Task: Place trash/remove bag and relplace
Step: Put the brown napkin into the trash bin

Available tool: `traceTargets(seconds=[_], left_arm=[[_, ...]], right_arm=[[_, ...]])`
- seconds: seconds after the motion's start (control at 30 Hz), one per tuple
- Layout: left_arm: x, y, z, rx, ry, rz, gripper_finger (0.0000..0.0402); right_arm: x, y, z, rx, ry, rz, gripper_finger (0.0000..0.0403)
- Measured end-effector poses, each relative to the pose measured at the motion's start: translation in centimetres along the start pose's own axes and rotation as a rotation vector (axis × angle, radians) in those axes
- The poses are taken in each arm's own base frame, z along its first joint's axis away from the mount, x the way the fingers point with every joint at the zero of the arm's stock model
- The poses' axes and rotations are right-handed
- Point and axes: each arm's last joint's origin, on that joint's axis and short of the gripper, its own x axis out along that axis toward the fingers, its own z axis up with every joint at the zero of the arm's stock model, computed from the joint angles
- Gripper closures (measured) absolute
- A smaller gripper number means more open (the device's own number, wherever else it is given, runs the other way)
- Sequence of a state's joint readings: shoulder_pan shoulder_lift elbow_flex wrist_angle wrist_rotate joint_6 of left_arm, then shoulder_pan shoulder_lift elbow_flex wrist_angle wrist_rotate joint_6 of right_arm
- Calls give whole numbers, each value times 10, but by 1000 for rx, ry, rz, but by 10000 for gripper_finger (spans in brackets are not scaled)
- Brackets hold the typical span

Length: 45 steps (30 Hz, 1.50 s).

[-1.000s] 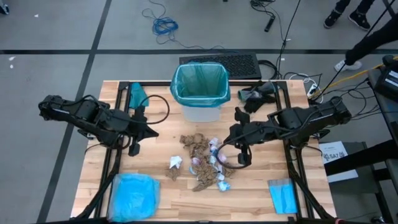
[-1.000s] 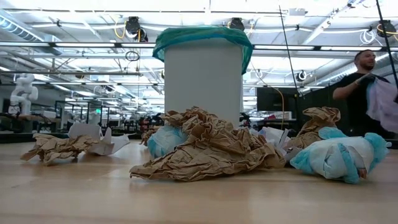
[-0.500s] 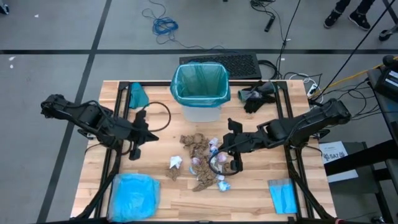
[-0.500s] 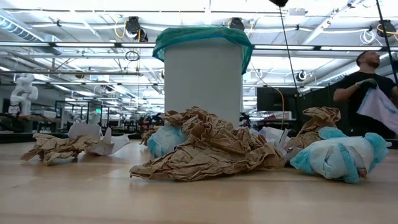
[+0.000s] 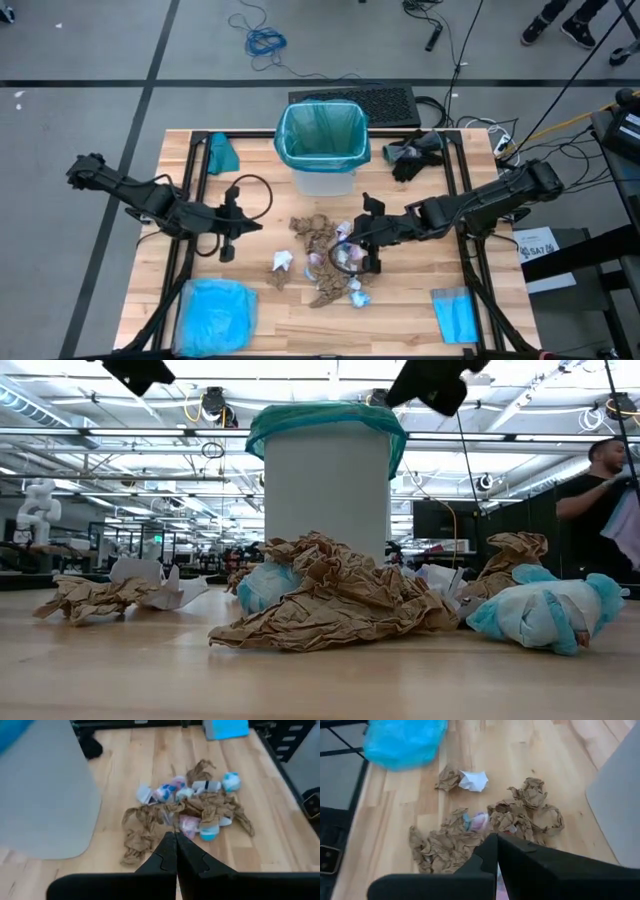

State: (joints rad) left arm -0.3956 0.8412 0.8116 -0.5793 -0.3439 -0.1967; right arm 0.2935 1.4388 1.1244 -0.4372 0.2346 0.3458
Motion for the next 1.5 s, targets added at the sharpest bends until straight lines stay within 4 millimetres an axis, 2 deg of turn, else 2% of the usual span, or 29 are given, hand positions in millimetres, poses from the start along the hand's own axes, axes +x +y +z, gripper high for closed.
traceTargets(seconds=[0.1, 0.2, 0.37, 0.57, 0.9, 1.0, 1.07, 1.13, 1.23, 1.27, 1.37, 1.5], left_arm=[[2, 0, 0, 2, 9, 6, 402], [4, -2, -1, 4, 21, 5, 402], [8, -8, -3, 25, 40, -15, 402], [13, -14, -4, 46, 66, -27, 402], [21, -20, -6, 40, 91, -28, 402], [21, -20, -5, 33, 78, -30, 402], [21, -20, -4, 29, 69, -32, 402], [21, -20, -4, 30, 70, -32, 402], [21, -20, -4, 30, 69, -32, 402], [21, -20, -4, 30, 69, -32, 402], [21, -20, -4, 30, 68, -32, 402], [21, -20, -4, 30, 69, -32, 402]], right_arm=[[19, 4, -7, -4, 66, 28, 372], [33, 6, -22, 31, 223, 77, 333], [30, 3, -42, 130, 418, -19, 272], [28, 21, -51, 152, 418, -20, 225], [51, 23, -103, 316, 352, 24, 197], [55, 18, -115, 396, 342, 11, 204], [55, 13, -124, 435, 367, -48, 226], [54, 12, -129, 447, 382, -86, 270], [53, 15, -130, 431, 367, -89, 367], [53, 17, -129, 421, 349, -75, 383], [52, 22, -118, 421, 292, -62, 391], [45, 34, -82, 343, 182, -44, 399]])
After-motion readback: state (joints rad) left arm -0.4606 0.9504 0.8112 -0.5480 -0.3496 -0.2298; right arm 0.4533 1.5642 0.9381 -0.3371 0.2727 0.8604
